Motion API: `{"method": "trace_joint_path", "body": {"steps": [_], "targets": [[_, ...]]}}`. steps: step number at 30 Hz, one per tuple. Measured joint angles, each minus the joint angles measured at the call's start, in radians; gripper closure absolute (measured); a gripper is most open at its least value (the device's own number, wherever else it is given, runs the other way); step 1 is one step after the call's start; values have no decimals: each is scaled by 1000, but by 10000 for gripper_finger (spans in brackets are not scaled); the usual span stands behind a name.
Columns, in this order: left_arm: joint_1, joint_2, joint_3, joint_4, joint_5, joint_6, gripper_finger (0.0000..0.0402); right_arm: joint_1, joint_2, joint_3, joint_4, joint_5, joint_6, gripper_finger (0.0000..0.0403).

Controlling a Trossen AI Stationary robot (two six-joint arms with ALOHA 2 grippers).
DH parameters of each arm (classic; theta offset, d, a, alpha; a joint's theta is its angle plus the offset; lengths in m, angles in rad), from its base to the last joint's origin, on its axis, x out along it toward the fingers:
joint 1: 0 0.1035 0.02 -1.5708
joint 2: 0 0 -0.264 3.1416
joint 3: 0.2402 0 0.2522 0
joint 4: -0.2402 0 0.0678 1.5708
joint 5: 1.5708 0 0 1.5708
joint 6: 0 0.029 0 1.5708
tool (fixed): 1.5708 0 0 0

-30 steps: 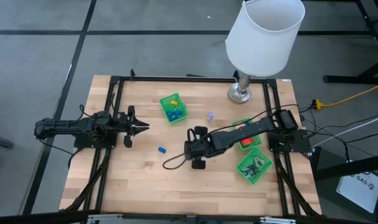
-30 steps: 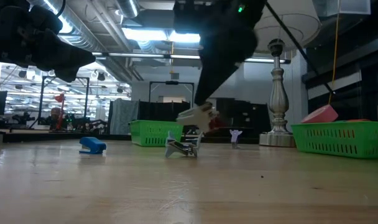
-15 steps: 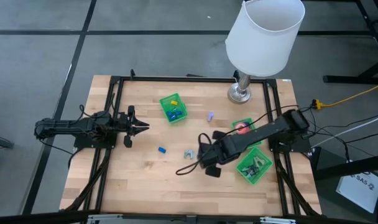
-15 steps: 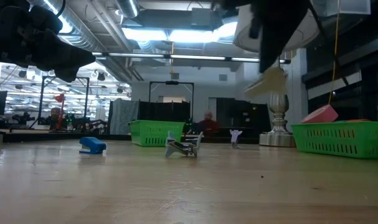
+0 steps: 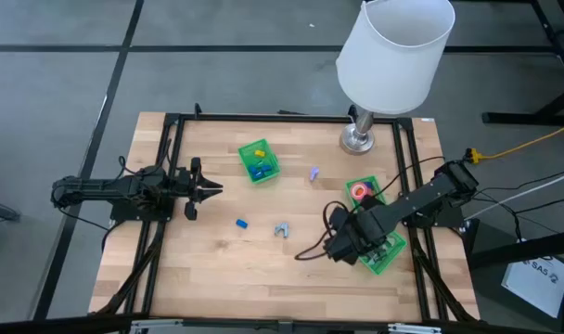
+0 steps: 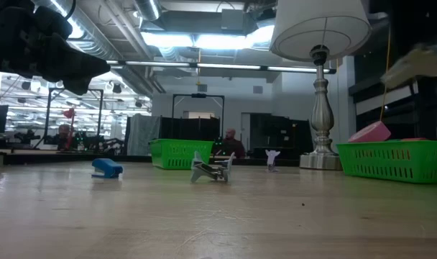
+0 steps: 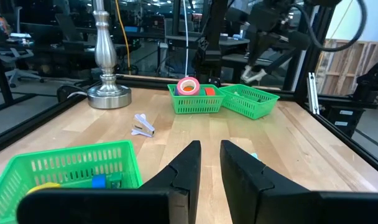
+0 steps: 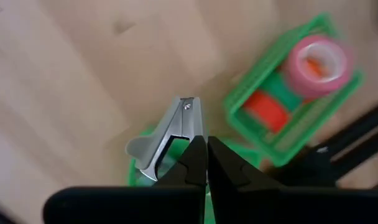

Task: Pick and place Stapler, Stapler remover, tape
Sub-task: Put the gray staple remover into the bottom left green bin

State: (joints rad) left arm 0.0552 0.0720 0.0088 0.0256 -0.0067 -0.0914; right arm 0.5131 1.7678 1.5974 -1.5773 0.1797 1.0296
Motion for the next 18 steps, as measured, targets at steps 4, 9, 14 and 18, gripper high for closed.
{"method": "trace_joint_path", "body": {"steps": [4,9,14,18], "targets": [[0,0,0,0,0,0,343,39,2,-26,5,-61,76,400],[0,0,0,0,0,0,343,77,2,-93,7,-146,208,400],[0,0,0,0,0,0,343,108,1,-174,6,-214,277,399],[0,0,0,0,0,0,343,115,1,-227,34,-259,305,399]]}}
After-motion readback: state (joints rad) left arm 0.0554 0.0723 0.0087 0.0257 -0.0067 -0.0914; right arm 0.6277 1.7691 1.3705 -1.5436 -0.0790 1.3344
